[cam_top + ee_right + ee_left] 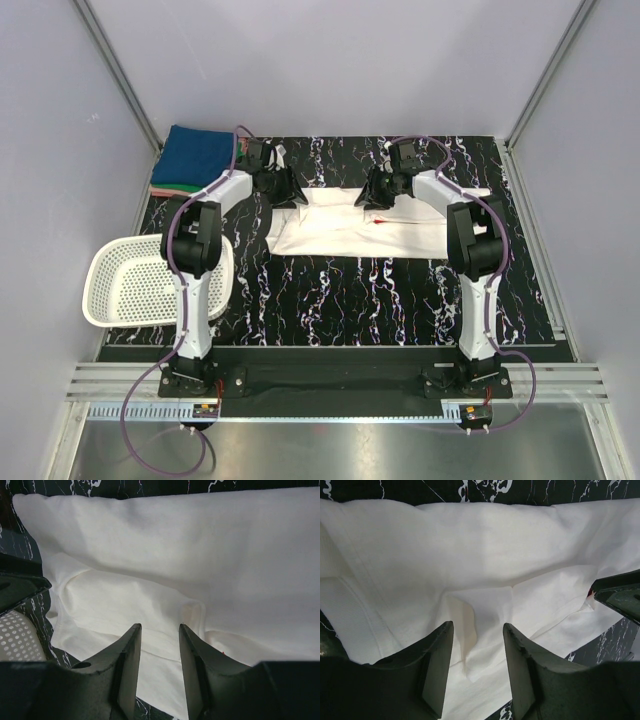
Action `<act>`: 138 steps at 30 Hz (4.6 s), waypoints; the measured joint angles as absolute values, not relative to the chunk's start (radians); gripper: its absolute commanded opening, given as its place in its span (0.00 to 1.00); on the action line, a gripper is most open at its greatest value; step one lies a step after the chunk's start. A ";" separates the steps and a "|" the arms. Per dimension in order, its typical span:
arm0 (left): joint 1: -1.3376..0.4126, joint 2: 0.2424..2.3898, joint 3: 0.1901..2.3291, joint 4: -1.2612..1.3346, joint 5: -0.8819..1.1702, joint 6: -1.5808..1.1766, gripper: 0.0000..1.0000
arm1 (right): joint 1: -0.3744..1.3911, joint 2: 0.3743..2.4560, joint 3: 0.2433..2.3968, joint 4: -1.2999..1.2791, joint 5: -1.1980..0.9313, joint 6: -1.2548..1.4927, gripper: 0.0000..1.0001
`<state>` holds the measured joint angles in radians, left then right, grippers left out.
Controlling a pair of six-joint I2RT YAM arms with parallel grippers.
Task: Fold and stack the t-shirts
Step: Fold the tshirt
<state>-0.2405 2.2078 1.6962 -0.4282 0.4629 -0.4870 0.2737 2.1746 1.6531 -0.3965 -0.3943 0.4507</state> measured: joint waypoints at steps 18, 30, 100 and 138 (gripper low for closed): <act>-0.226 2.249 1.719 -0.401 0.465 -0.557 0.00 | 0.270 2.197 1.641 -0.363 -0.314 0.468 0.00; -0.197 2.249 1.700 -0.376 0.458 -0.619 0.26 | 0.259 2.194 1.558 -0.296 -0.278 0.499 0.00; -0.197 2.300 1.752 -0.386 0.479 -0.554 0.00 | 0.271 2.256 1.638 -0.238 -0.402 0.554 0.01; -0.193 2.234 1.596 -0.253 0.398 -0.733 0.00 | 0.279 2.142 1.412 -0.051 -0.228 0.626 0.00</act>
<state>-0.1928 2.2345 1.5955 -0.2527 0.3977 -0.7330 0.2794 2.1422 1.4124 -0.0513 -0.2276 0.6262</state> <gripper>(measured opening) 0.009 0.011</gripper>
